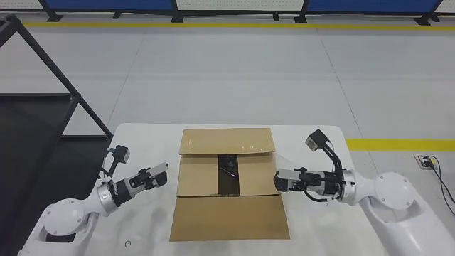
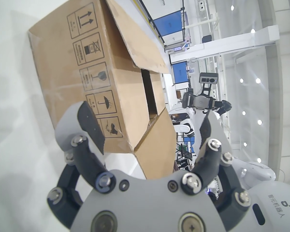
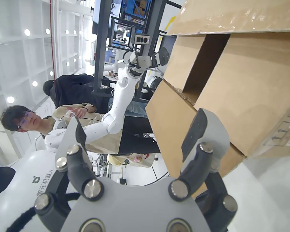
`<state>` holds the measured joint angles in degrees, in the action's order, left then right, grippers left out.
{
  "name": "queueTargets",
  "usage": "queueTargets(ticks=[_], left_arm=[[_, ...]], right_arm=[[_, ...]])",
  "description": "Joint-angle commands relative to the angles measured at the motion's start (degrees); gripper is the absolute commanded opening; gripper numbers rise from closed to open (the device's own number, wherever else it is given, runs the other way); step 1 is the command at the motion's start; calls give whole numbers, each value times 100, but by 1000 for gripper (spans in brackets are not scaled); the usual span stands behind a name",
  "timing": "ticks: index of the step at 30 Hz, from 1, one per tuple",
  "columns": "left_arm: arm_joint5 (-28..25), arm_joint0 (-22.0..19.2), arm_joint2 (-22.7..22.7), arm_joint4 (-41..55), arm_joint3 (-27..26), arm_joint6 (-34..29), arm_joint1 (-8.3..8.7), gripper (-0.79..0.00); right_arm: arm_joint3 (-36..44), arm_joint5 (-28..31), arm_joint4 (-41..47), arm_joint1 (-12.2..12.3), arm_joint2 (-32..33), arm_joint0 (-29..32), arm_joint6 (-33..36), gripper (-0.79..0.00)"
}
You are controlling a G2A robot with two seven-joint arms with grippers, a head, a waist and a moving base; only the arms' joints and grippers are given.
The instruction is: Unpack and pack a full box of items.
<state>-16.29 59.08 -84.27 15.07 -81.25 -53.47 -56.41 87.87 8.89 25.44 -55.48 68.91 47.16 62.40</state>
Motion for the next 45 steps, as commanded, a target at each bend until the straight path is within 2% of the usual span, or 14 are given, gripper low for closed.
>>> queueTargets(ticks=[1, 8, 13, 18, 24, 28, 37, 45], left_arm=[[1, 8, -8, -7, -8, 2, 2, 0], [1, 8, -8, -7, -8, 2, 2, 0], [-10, -1, 2, -73, -165, 58, 8, 0], [-186, -163, 13, 233, -144, -127, 5, 0], [-463, -136, 36, 656, -200, -43, -21, 0], [-494, -114, 46, 654, -214, -55, -20, 0], [-494, -114, 46, 654, -214, -55, -20, 0], [-494, -114, 46, 654, -214, -55, -20, 0]], right_arm=[[2, 8, 9, 0, 2, 3, 5, 0], [9, -13, 16, -3, -15, 22, -17, 0], [-74, -851, 181, -130, -402, -218, -673, 0], [-653, -1684, 445, -266, -678, -731, -1097, 0], [-1197, -2296, 539, -419, -969, -1139, -1655, 0], [-1409, -2390, 590, -508, -1115, -1315, -1845, 0], [-1719, -2011, 1034, -668, -1153, -1475, -2104, 0], [-1654, -1683, 1397, -855, -1209, -1556, -2956, 0]])
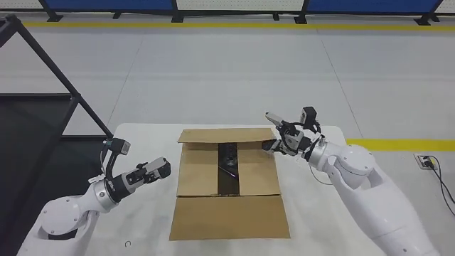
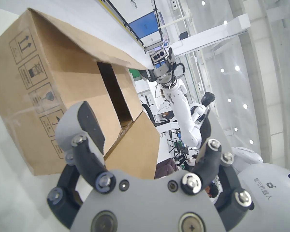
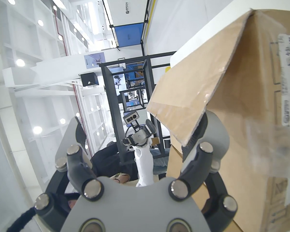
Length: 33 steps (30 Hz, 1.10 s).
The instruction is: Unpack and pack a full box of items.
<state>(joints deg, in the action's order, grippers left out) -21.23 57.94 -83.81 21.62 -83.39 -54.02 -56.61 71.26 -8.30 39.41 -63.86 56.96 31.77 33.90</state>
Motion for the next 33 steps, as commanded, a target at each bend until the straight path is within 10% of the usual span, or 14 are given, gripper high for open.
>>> queueTargets(ticks=[1, 9, 24, 33], left_arm=[[0, 0, 0, 0, 0, 0, 0, 0], [0, 0, 0, 0, 0, 0, 0, 0], [14, 53, 1, -43, -81, 66, 1, 0], [8, 365, -170, -84, -299, 201, 34, 0]], right_arm=[[33, 92, 45, -50, -43, -24, -246, 0], [212, 531, -197, -287, -321, -149, -1444, 0], [274, 541, -80, -318, -324, -104, -1517, 0], [-255, 781, 620, -786, -728, -529, -2972, 0]])
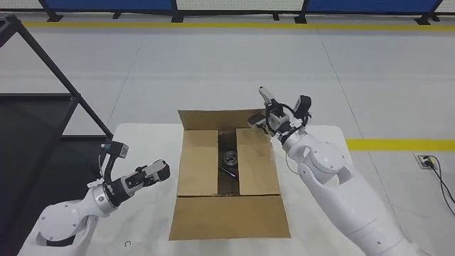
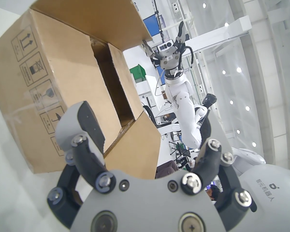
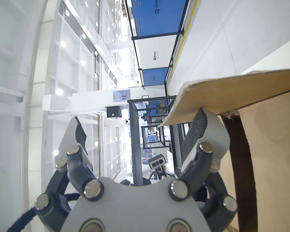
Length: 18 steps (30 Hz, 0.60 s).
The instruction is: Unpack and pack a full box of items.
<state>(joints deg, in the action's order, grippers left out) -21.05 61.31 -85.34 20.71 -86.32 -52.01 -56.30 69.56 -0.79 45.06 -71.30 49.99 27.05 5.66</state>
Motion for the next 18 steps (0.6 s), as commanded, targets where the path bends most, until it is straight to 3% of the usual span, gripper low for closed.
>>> queueTargets(ticks=[1, 10, 18], left_arm=[[-14, 61, -40, 18, -5, 3, 7, 0], [-75, 269, -185, 152, -121, -26, 32, 0], [-58, 271, -191, 147, -122, -41, 36, 0]], right_arm=[[-206, 83, 128, -106, -80, -138, -318, 0], [-1389, 194, 758, -643, -394, -789, -1353, 0], [-1428, 182, 743, -658, -410, -810, -1366, 0]])
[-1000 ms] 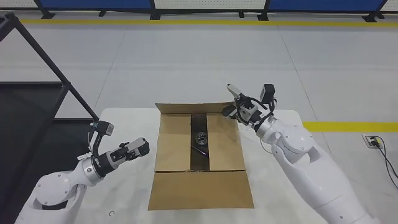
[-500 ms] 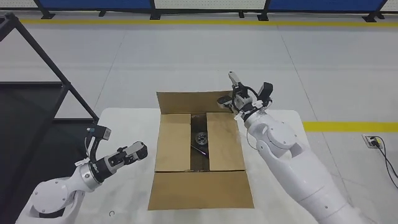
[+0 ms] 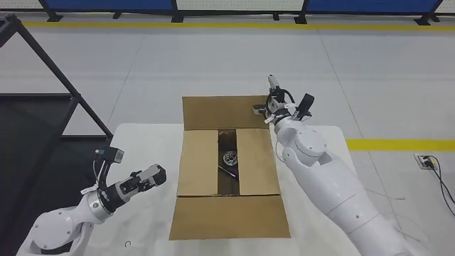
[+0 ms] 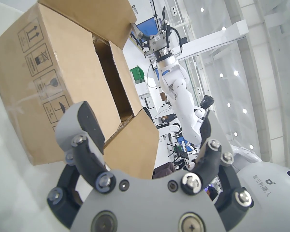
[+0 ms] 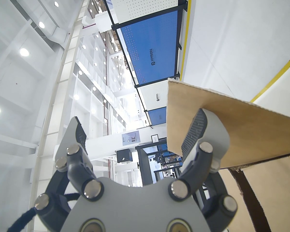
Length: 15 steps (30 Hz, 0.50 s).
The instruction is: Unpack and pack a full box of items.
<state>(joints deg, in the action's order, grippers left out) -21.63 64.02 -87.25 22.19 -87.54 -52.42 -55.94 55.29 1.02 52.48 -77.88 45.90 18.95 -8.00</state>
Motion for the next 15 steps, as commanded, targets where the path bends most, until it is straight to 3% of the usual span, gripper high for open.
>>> queueTargets(ticks=[1, 7, 15], left_arm=[[-1, 0, 0, 0, 0, 0, 0, 0], [-1, 8, 6, -4, -19, 11, -1, 0], [21, 155, -21, -42, -233, 123, 5, 0]], right_arm=[[-1, 0, 1, 0, 0, 0, 0, 0], [0, -4, 4, -1, 7, 19, -12, 0], [-298, -266, 42, -266, -49, -105, -887, 0]])
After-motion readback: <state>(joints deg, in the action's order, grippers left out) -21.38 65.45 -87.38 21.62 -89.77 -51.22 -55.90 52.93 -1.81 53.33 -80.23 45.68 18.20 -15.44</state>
